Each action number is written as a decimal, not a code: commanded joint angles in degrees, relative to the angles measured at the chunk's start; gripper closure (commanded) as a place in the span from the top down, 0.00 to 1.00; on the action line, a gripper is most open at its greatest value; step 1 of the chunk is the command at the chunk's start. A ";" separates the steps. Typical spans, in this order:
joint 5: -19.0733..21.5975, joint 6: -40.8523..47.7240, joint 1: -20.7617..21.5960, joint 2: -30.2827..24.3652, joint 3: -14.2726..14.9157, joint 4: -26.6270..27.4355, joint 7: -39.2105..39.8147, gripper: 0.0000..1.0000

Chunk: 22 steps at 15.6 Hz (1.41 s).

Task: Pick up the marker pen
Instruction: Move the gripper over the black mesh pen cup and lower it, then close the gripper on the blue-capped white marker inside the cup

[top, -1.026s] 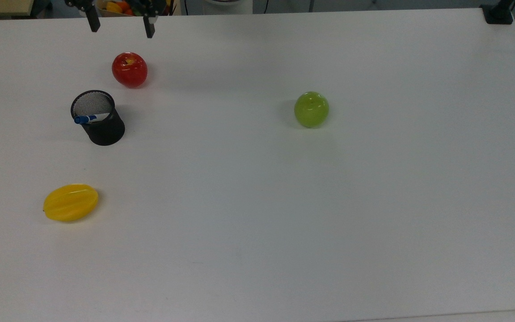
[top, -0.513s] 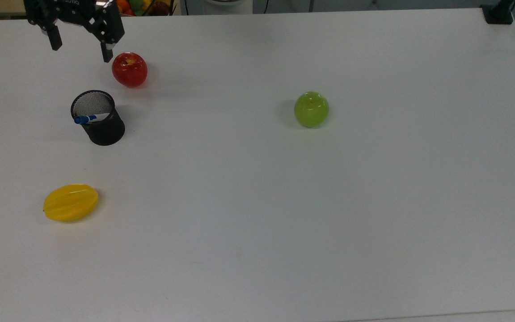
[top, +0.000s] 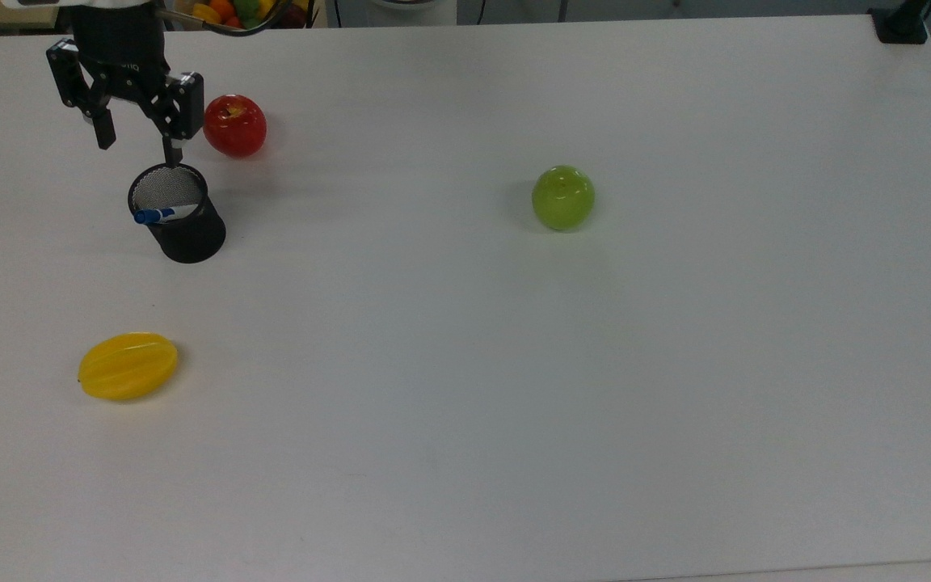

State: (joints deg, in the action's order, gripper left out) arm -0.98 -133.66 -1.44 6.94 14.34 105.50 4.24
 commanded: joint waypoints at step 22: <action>-7.81 -19.18 -1.38 7.74 0.34 6.56 1.73 0.29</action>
State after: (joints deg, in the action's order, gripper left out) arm -7.77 -151.48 -2.87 15.22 14.39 111.13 5.17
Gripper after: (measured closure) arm 0.458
